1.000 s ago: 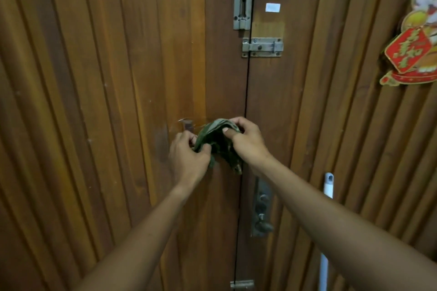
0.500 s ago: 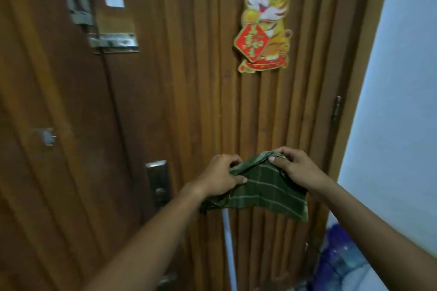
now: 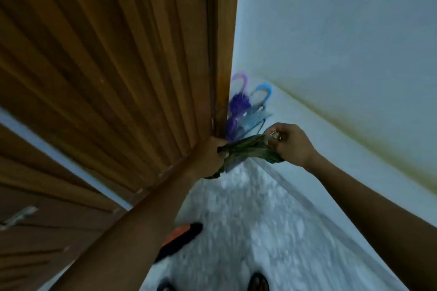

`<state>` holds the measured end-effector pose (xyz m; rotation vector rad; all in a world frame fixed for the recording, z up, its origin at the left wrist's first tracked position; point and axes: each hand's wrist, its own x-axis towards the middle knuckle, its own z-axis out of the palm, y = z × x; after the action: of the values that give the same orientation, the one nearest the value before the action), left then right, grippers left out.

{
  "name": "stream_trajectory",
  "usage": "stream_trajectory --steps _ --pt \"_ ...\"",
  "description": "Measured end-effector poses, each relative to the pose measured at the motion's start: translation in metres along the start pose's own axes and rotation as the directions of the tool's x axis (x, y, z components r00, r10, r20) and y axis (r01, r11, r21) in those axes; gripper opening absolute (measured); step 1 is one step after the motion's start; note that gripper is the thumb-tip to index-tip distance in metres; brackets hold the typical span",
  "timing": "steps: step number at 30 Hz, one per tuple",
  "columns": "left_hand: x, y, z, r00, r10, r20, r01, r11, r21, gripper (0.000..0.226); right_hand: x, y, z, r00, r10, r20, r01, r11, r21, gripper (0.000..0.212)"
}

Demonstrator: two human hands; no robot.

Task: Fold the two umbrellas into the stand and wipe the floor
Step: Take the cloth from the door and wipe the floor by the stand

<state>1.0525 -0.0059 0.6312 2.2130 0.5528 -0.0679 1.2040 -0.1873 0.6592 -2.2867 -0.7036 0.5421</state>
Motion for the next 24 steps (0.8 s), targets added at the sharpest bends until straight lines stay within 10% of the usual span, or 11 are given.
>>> stream_trajectory --steps 12,22,24 --pt "0.151 -0.294 0.348 0.968 -0.080 0.237 0.098 0.993 -0.062 0.033 0.079 0.377 0.312 0.894 0.360 -0.267 -0.341 0.933 0.116 0.023" --pt "0.233 -0.422 0.566 0.891 -0.125 0.436 0.370 0.756 -0.540 0.048 0.173 0.552 0.449 0.817 0.212 -0.536 -0.256 0.967 -0.008 0.027" --pt "0.241 -0.442 0.591 0.932 -0.089 0.350 0.256 0.848 -0.465 0.045 0.185 0.575 0.474 0.819 0.145 -0.555 -0.211 0.976 -0.057 0.032"
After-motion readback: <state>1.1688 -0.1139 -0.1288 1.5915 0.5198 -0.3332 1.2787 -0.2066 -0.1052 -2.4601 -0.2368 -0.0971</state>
